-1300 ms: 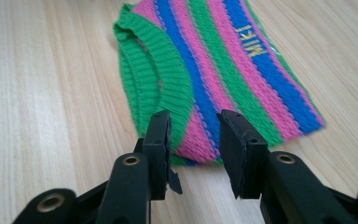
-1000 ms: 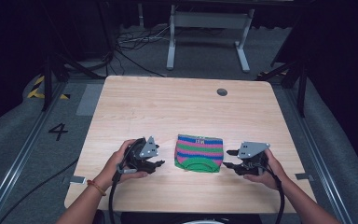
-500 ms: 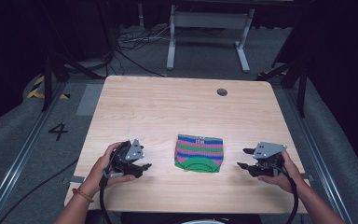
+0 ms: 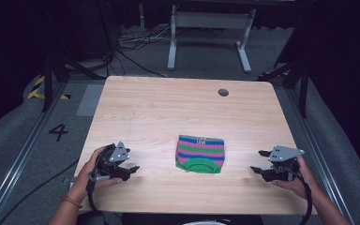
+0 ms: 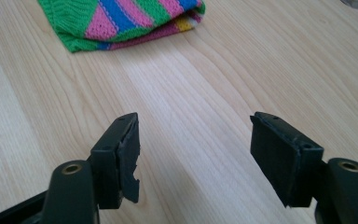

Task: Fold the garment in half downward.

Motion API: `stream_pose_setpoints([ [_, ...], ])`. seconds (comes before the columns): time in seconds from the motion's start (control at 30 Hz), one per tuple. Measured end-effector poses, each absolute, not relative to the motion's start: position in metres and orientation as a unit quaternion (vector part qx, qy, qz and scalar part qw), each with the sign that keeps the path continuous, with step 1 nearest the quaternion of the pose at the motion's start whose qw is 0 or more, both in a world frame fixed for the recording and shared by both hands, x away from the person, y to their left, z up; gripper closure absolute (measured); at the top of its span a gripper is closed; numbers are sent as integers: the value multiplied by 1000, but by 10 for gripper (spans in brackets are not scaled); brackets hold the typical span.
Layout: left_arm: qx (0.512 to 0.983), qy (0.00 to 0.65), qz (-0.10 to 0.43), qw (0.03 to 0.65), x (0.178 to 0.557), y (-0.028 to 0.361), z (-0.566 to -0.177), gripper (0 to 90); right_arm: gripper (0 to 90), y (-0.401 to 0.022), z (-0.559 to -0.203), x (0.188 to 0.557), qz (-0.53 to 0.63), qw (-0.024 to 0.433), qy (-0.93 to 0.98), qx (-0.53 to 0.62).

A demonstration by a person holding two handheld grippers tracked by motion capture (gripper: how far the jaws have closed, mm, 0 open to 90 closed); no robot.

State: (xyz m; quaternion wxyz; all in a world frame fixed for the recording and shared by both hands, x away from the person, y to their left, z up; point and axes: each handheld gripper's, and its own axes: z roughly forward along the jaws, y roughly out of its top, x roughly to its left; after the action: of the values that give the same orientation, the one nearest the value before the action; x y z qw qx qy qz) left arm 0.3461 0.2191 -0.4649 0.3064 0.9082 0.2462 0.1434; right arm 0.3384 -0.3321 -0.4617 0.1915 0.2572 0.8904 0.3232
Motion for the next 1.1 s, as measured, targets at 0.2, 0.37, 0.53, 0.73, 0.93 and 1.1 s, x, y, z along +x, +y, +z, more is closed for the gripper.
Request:
stream_pose_setpoints([
  [0.2, 902, 263, 131, 315, 341, 237, -474, 264, 283, -346, -468, 334, 319, 201, 883, 279],
  [0.37, 894, 278, 123, 328, 338, 247, -480, 243, 234, -361, -477, 329, 320, 201, 873, 308],
  [0.53, 886, 295, 113, 339, 337, 255, -485, 225, 216, -378, -487, 323, 327, 192, 860, 341],
  [0.73, 879, 320, 104, 337, 336, 257, -494, 201, 217, -394, -496, 314, 354, 174, 833, 388],
  [0.93, 871, 332, 113, 343, 332, 258, -500, 166, 198, -401, -505, 313, 361, 161, 826, 403],
  [1.1, 867, 344, 116, 341, 330, 258, -501, 157, 192, -401, -506, 313, 362, 158, 827, 399],
])
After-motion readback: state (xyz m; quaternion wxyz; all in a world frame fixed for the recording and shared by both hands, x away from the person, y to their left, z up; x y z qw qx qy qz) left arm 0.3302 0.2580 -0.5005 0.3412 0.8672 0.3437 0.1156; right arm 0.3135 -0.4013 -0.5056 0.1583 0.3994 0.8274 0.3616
